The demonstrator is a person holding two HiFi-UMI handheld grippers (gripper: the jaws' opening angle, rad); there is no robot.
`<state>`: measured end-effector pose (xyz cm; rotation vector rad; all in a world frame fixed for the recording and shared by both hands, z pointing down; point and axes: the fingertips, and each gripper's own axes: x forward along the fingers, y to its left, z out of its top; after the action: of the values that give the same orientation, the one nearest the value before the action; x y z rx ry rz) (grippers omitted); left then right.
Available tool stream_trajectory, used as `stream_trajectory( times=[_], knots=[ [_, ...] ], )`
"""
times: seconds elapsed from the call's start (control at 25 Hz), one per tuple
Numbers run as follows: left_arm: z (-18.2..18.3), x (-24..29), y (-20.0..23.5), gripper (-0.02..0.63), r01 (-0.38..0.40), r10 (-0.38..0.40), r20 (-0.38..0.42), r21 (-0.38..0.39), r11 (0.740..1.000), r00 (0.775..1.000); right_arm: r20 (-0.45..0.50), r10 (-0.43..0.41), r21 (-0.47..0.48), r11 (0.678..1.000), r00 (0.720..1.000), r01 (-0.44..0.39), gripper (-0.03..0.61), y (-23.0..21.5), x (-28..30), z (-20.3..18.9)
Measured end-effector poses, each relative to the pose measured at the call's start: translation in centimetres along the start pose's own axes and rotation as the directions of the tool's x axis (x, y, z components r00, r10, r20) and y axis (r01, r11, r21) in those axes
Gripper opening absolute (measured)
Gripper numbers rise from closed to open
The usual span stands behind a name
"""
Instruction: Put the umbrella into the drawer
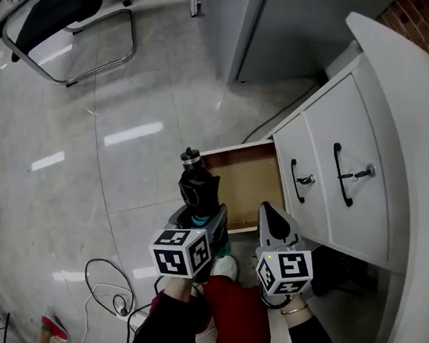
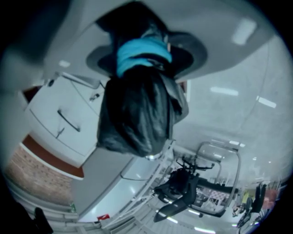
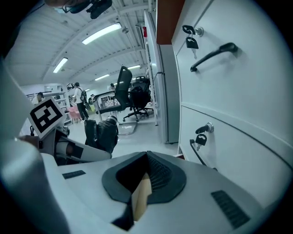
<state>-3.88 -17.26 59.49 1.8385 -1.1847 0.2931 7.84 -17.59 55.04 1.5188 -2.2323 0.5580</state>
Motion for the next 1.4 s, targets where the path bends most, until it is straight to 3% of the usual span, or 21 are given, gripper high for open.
stream_trajectory(
  times=[0.84,1.4],
  knots=[
    [-3.7,11.2,3.3,0.282,0.029,-0.031,0.02,0.061,0.998,0.999,0.098,0.07,-0.124,0.991,0.993,-0.058,0.002,-2.6,7.7,-4.9],
    [-5.6,15.5,5.5,0.284,-0.004,0.003,0.006,0.072,0.997,1.0,0.099,0.073,-0.097,0.993,0.992,-0.063,0.002,-4.2,11.1,-6.9]
  ],
)
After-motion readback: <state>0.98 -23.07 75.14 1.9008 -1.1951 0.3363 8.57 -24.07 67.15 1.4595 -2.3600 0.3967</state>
